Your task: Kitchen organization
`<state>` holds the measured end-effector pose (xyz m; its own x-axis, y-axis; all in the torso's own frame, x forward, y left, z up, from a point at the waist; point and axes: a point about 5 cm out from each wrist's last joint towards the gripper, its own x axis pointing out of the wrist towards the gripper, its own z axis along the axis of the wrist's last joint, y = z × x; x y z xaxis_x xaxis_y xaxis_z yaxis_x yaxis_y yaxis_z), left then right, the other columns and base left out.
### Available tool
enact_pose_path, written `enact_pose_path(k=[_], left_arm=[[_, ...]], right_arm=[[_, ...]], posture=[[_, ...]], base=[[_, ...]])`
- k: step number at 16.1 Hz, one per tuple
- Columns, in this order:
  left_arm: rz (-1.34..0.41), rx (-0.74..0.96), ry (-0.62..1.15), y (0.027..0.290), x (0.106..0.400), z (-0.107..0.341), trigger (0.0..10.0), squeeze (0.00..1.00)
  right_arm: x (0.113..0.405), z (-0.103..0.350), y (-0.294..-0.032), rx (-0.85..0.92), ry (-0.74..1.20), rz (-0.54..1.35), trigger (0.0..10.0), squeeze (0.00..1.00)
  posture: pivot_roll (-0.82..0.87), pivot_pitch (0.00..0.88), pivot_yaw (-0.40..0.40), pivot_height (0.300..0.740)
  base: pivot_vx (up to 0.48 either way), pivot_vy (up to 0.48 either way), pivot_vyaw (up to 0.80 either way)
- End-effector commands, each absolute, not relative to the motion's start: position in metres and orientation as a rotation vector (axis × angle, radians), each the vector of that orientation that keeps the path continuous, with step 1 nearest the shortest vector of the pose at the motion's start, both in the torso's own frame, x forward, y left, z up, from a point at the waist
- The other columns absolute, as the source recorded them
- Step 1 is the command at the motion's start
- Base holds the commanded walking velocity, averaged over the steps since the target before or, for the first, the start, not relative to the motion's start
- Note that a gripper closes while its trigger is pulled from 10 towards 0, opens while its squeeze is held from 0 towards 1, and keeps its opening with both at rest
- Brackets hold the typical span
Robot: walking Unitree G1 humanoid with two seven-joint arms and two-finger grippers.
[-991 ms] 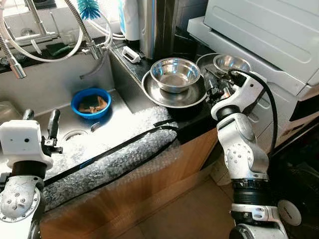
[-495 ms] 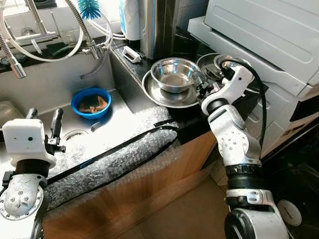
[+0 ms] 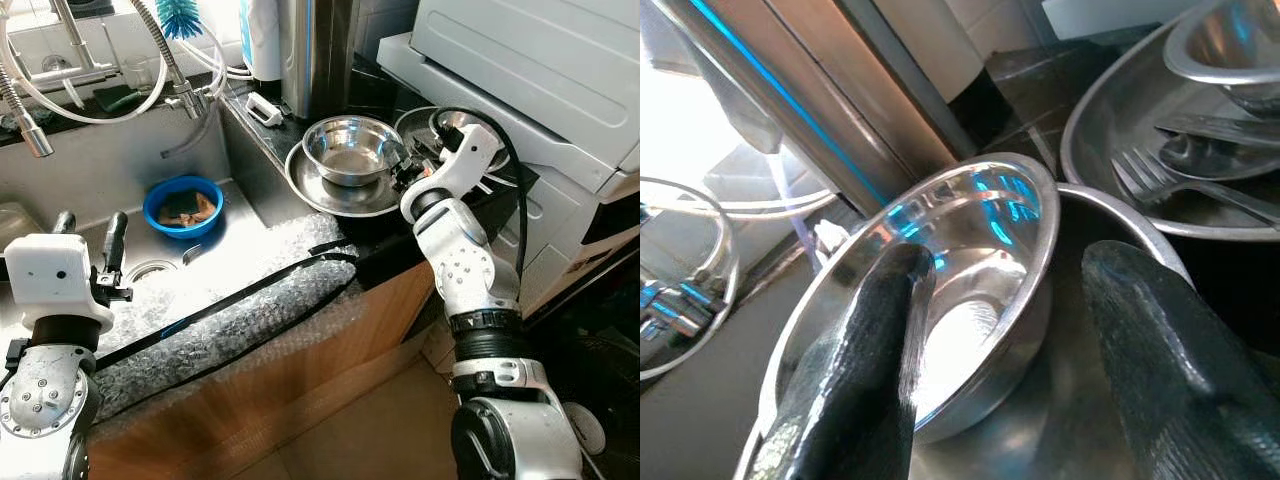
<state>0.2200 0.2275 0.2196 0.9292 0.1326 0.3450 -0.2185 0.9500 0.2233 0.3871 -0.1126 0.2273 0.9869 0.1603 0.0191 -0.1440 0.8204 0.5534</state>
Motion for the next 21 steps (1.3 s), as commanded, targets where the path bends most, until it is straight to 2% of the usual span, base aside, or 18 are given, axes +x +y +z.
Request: enact_pose_path(k=[1,12,13,14,21], left_arm=[[0.179,0.278,-0.330,0.228,0.221,0.218,10.0,0.00],[0.165,0.284,-0.341,0.223,0.224,0.222,10.0,0.00],[0.163,0.285,-0.341,0.223,0.224,0.222,10.0,0.00],[0.162,0.286,-0.340,0.223,0.224,0.222,10.0,0.00],[0.146,0.287,-0.336,0.219,0.227,0.221,10.0,0.00]], right_arm=[[0.390,0.229,-0.114,0.584,0.036,0.145,10.0,0.00],[0.399,0.228,-0.105,0.511,0.096,0.147,10.0,0.00],[0.400,0.228,-0.104,0.511,0.095,0.149,2.9,0.00],[0.400,0.229,-0.104,0.513,0.095,0.152,0.0,0.00],[0.401,0.232,-0.100,0.523,0.092,0.165,0.0,0.00]], posture=[[0.08,0.102,-0.021,0.740],[0.09,0.109,-0.025,0.740],[0.09,0.109,-0.025,0.740],[0.09,0.109,-0.025,0.740],[0.09,0.100,-0.027,0.740]], base=[[0.000,0.000,0.00],[0.000,0.000,0.00],[0.000,0.000,0.00],[0.000,0.000,0.00],[0.000,0.000,0.00]])
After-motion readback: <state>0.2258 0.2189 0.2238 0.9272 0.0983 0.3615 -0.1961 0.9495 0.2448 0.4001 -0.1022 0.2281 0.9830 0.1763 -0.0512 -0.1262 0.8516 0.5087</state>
